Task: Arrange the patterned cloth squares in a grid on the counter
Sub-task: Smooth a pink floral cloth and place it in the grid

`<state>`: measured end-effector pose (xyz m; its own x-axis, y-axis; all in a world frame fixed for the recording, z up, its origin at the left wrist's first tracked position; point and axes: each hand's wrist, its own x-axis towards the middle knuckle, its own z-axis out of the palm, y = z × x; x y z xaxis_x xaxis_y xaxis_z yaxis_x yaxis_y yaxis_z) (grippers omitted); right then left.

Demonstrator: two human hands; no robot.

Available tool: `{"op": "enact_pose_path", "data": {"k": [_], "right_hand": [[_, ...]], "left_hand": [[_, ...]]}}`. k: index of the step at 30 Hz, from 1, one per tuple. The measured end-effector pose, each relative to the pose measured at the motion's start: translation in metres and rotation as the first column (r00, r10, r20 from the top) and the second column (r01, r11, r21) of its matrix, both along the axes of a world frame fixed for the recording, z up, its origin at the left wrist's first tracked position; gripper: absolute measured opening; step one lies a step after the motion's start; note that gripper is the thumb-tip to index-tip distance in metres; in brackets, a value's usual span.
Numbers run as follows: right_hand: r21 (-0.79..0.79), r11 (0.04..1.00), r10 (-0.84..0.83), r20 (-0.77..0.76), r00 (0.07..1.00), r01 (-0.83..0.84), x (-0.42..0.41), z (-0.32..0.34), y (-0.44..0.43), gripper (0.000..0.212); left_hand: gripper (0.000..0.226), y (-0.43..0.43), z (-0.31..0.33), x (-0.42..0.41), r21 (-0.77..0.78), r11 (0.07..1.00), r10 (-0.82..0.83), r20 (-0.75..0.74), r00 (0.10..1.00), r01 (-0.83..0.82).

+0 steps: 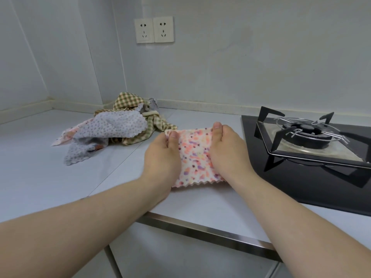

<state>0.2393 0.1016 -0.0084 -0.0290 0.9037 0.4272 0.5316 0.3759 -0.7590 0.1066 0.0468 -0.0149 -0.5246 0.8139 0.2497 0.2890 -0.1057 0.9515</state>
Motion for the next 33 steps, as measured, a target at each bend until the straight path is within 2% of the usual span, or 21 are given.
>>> {"op": "enact_pose_path", "data": {"k": [4,10,17,21,23,27,30,33], "right_hand": [[-0.025,1.000,-0.003,0.068,0.998,0.005,0.001,-0.003,0.000,0.043],[-0.144,0.990,0.020,0.067,0.998,-0.010,0.004,-0.005,0.000,0.040],[-0.237,0.968,0.060,-0.102,0.993,-0.083,0.011,0.006,-0.009,0.036],[-0.306,0.949,0.005,-0.212,0.977,-0.071,0.048,0.033,-0.021,0.033],[-0.311,0.950,-0.062,-0.230,0.971,-0.013,0.085,0.060,-0.026,0.033],[-0.316,0.925,-0.277,-0.175,0.945,0.212,0.194,0.123,-0.056,0.036],[-0.349,0.857,-0.428,-0.075,0.901,0.379,0.281,0.164,-0.095,0.034],[-0.417,0.745,-0.568,0.016,0.823,0.521,0.365,0.195,-0.145,0.034]], "left_hand": [[0.038,-0.001,0.000,0.002,0.025,0.999,0.025,-0.112,0.993,-0.022],[0.042,-0.002,-0.003,0.003,-0.022,0.998,0.051,-0.168,0.984,-0.056],[0.041,0.000,0.003,0.008,-0.135,0.988,0.064,-0.114,0.992,-0.079],[0.037,-0.009,0.039,0.050,-0.194,0.978,0.059,-0.104,0.993,-0.079],[0.040,-0.007,0.072,0.085,-0.221,0.975,-0.015,-0.098,0.995,-0.007],[0.040,-0.015,0.144,0.190,-0.261,0.945,-0.240,-0.142,0.960,0.198],[0.033,-0.035,0.185,0.277,-0.288,0.891,-0.402,-0.140,0.905,0.352],[0.032,-0.061,0.210,0.362,-0.376,0.786,-0.558,-0.089,0.825,0.491]]}}
